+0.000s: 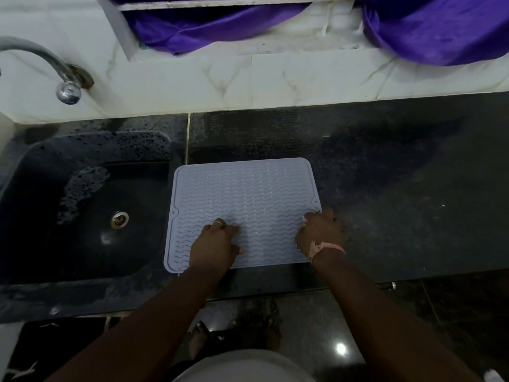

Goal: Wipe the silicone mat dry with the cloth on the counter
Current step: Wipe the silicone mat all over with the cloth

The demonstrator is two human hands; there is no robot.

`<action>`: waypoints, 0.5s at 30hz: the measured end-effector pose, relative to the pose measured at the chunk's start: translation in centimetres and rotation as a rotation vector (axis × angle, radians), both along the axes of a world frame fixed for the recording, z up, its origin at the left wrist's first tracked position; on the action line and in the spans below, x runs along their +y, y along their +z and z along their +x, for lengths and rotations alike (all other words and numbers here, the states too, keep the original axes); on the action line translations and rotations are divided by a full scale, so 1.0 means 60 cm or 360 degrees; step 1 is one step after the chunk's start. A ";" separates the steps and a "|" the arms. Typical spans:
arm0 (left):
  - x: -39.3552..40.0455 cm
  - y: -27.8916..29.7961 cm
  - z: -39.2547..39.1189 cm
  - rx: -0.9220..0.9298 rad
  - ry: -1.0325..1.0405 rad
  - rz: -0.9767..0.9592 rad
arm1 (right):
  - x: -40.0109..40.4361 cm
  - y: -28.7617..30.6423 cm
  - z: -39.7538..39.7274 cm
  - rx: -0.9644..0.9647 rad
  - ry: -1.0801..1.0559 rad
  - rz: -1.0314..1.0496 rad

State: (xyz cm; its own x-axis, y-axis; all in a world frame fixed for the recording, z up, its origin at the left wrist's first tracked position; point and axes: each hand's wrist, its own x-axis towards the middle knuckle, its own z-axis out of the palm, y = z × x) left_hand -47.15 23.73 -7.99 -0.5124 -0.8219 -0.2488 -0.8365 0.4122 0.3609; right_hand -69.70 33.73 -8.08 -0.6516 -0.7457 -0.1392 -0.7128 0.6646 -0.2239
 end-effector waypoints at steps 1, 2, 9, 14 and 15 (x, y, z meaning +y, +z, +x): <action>0.000 0.001 0.000 0.0000 0.0003 0.0005 | -0.002 -0.001 0.001 -0.0015 0.0028 0.0032; 0.000 0.001 0.000 0.0000 0.0004 0.0010 | -0.004 -0.002 0.001 -0.0012 0.0065 0.0053; -0.005 0.001 0.003 0.0011 -0.0045 0.0038 | -0.030 0.012 0.007 -0.0165 0.0107 0.0123; -0.006 0.001 0.006 0.0024 -0.0072 -0.0001 | -0.033 0.016 0.014 -0.0476 -0.0324 -0.0383; -0.006 0.002 0.007 0.0026 -0.0075 0.0001 | -0.028 0.018 0.017 -0.0532 -0.0391 -0.0497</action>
